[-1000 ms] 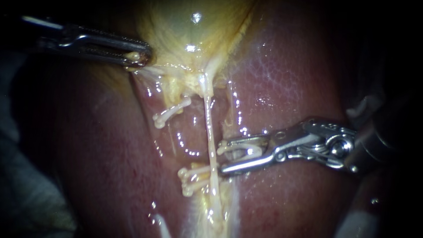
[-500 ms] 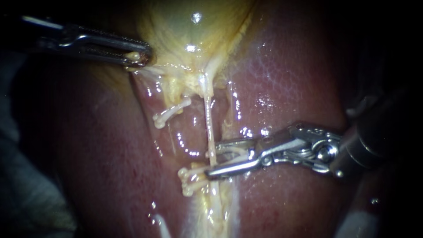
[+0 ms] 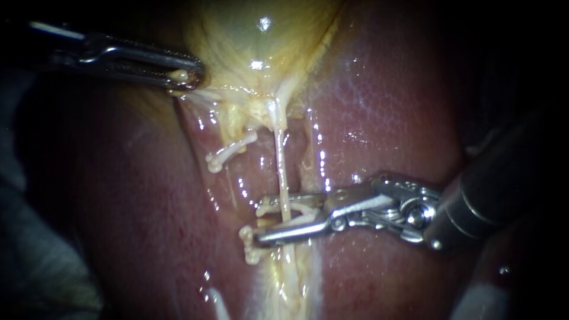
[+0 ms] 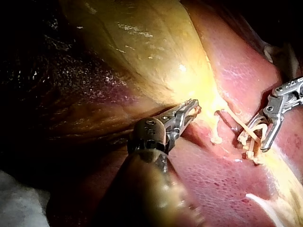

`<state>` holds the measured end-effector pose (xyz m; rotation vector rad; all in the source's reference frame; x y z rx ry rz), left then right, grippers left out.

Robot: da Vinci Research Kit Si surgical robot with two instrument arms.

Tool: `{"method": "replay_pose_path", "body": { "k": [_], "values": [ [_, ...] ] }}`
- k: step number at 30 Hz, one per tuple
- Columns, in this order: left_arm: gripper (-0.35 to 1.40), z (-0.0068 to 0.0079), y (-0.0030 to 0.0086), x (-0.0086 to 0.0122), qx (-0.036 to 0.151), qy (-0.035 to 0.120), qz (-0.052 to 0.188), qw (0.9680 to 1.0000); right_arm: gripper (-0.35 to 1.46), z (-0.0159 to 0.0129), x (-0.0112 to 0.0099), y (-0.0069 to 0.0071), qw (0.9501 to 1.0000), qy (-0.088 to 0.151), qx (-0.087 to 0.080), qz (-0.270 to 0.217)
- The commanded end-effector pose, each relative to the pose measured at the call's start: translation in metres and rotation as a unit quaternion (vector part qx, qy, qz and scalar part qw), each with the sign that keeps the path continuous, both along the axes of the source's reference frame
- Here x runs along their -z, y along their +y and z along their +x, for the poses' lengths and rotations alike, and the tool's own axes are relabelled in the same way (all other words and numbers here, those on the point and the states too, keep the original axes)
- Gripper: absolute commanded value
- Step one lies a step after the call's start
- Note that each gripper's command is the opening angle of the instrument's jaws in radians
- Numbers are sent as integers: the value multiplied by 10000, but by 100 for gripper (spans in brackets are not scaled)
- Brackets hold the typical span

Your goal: Clipping first clip right tube

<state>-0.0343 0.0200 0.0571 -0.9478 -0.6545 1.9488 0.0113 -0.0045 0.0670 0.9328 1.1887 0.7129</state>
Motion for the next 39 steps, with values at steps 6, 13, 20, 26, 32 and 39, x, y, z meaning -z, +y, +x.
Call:
{"method": "replay_pose_path", "body": {
  "k": [6, 13, 20, 26, 32, 39],
  "values": [
    [-35, 0, 0, 0, 1, 2, 0, 10000, 50, 4, 16, -7, 9996, 190, 123, 141],
    [-35, 0, 0, 0, 2, 2, 0, 10000, 50, 10, 33, -14, 9987, 356, 232, 294],
    [-35, 0, 0, 0, 2, 2, 0, 10000, 46, 10, 40, -18, 9969, 450, 467, 454],
    [-35, 0, 0, 0, 2, 2, 0, 10000, 34, 4, 45, -14, 9955, 472, 572, 590],
    [-35, -1, 0, 0, 3, 3, 0, 10000, 10, -1, 49, -5, 9950, 464, 576, 676],
    [-35, -1, 0, 0, 3, 3, 0, 10000, -18, -4, 49, -5, 9960, 410, 448, 654]
  ]
}}
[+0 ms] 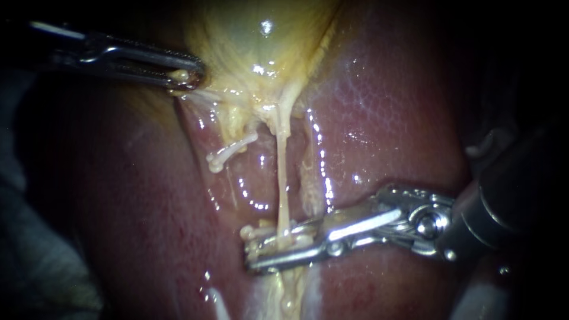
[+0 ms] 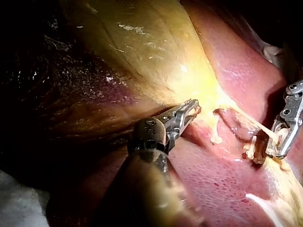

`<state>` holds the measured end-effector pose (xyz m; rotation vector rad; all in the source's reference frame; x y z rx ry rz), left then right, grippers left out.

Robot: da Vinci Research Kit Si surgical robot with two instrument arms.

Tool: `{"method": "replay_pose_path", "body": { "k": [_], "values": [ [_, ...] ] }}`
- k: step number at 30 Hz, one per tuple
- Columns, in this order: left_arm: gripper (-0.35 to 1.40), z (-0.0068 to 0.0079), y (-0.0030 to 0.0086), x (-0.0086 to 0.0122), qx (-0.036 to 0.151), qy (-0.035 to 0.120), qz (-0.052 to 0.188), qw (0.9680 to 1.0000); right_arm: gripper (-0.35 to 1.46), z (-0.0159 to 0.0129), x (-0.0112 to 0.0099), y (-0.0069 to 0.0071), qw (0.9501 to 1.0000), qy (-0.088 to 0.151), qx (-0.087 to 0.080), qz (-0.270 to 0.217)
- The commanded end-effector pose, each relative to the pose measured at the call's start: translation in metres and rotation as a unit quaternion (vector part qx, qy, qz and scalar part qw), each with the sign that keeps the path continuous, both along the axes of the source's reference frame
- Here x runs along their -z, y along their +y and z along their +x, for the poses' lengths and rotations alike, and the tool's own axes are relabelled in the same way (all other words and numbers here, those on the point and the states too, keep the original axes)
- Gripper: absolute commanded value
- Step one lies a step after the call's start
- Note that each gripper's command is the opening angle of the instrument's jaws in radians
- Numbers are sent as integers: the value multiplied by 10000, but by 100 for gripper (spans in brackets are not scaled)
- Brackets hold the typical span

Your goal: Clipping first clip right tube

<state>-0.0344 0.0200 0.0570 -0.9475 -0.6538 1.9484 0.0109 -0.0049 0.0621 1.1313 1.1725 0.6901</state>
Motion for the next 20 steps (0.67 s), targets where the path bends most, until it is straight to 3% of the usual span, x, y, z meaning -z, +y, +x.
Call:
{"method": "replay_pose_path", "body": {
  "k": [1, 3, 6, 20],
  "values": [
    [-35, 0, 0, 0, 0, 1, 0, 10000, -26, 0, 0, -1, 10000, -24, -60, -17],
    [-35, 0, 0, 0, -1, 1, 0, 10000, -35, -1, 0, -1, 9999, -64, -141, -29],
    [-35, 0, 0, 0, -1, 0, 0, 10000, -35, -4, -1, -1, 9998, -86, -176, 28],
    [-35, 0, 0, 0, 1, 1, 0, 10000, -35, -4, -1, -3, 9996, -223, -119, 96]
  ]
}}
